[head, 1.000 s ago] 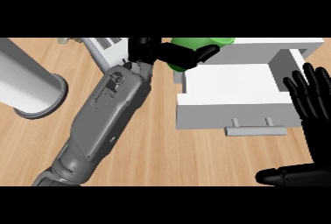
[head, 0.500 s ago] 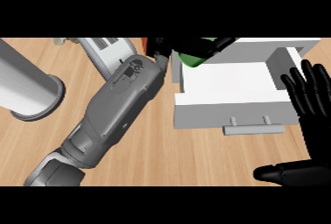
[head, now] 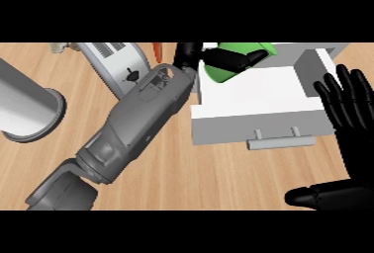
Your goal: Pick up the cup, place it into the drawer and close the drawer
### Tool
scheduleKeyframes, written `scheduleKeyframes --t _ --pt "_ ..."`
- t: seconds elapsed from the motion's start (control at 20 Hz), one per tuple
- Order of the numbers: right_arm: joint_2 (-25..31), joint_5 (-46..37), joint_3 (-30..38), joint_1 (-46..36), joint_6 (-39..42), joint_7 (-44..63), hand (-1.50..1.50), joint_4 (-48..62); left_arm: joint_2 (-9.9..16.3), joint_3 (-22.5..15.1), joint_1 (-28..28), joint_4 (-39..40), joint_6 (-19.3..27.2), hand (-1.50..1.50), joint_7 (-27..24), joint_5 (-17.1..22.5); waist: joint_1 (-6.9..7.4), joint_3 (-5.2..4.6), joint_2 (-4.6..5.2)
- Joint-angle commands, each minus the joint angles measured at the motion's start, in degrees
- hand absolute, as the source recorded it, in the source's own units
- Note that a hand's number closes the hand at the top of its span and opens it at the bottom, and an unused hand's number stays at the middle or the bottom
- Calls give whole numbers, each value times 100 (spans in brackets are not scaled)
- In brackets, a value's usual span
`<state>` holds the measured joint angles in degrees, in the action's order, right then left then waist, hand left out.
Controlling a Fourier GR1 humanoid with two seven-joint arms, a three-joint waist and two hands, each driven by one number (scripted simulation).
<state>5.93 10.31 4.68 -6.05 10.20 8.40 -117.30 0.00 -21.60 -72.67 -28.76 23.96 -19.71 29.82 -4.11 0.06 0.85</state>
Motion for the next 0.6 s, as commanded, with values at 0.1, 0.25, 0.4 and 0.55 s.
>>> scheduleKeyframes --t 0.1,0.25,0.4,0.55 --pt "-107 -30 -76 -196 -95 19 -150 182 0 -501 -373 511 15 150 -7 305 -63 1 29" --pt "158 169 35 -359 120 163 -150 79 0 -782 -374 673 169 150 88 346 -194 3 56" --pt "-175 -115 -178 -429 -53 -209 -150 516 0 -1121 -490 755 303 -150 317 305 -197 7 79" --pt "-143 1 -161 -315 25 -208 -150 280 0 -1317 -456 675 539 -150 294 415 -312 8 84"
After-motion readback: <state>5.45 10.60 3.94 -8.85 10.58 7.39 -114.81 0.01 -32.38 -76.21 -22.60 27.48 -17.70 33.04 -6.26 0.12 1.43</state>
